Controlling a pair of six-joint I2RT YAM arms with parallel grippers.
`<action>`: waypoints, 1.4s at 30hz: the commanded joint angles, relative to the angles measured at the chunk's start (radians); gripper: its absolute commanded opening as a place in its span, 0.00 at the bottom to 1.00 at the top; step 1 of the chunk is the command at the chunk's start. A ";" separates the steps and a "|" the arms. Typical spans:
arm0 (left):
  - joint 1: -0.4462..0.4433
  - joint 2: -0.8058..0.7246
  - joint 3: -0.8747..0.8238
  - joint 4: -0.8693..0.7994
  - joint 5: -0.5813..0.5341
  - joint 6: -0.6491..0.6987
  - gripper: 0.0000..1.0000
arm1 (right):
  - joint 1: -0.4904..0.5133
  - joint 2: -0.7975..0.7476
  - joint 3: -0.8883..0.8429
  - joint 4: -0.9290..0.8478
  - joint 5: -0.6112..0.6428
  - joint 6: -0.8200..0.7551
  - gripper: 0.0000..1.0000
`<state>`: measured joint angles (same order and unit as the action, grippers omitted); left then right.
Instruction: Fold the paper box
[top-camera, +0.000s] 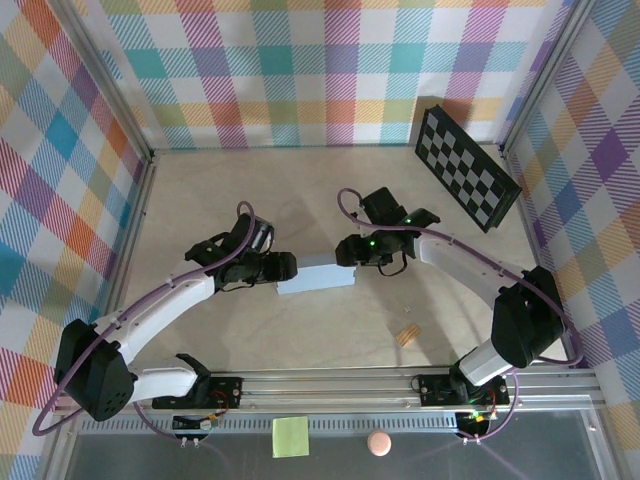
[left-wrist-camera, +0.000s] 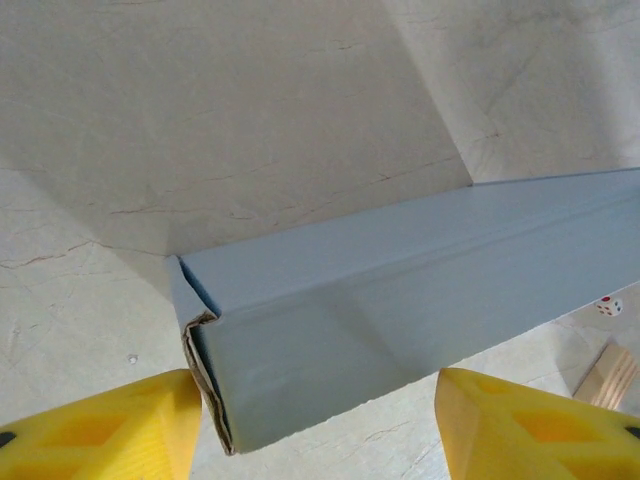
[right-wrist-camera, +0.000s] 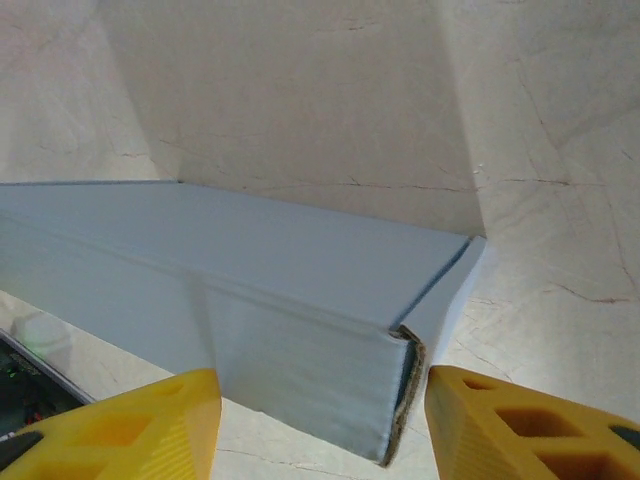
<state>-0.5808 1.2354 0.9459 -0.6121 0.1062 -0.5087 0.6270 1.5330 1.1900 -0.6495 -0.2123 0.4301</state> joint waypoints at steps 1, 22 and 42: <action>0.013 0.013 0.001 0.029 0.036 -0.010 0.62 | -0.007 0.009 -0.008 0.018 -0.042 0.012 0.56; 0.013 0.234 0.164 0.365 -0.037 0.254 0.64 | 0.030 -0.018 -0.071 0.391 0.195 -0.165 0.60; -0.013 0.002 -0.268 0.512 0.119 0.036 0.68 | 0.183 -0.129 -0.340 0.464 0.186 -0.042 0.68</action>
<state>-0.5659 1.2758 0.7124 -0.1440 0.0967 -0.4095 0.7799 1.4292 0.8726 -0.2649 0.0956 0.3367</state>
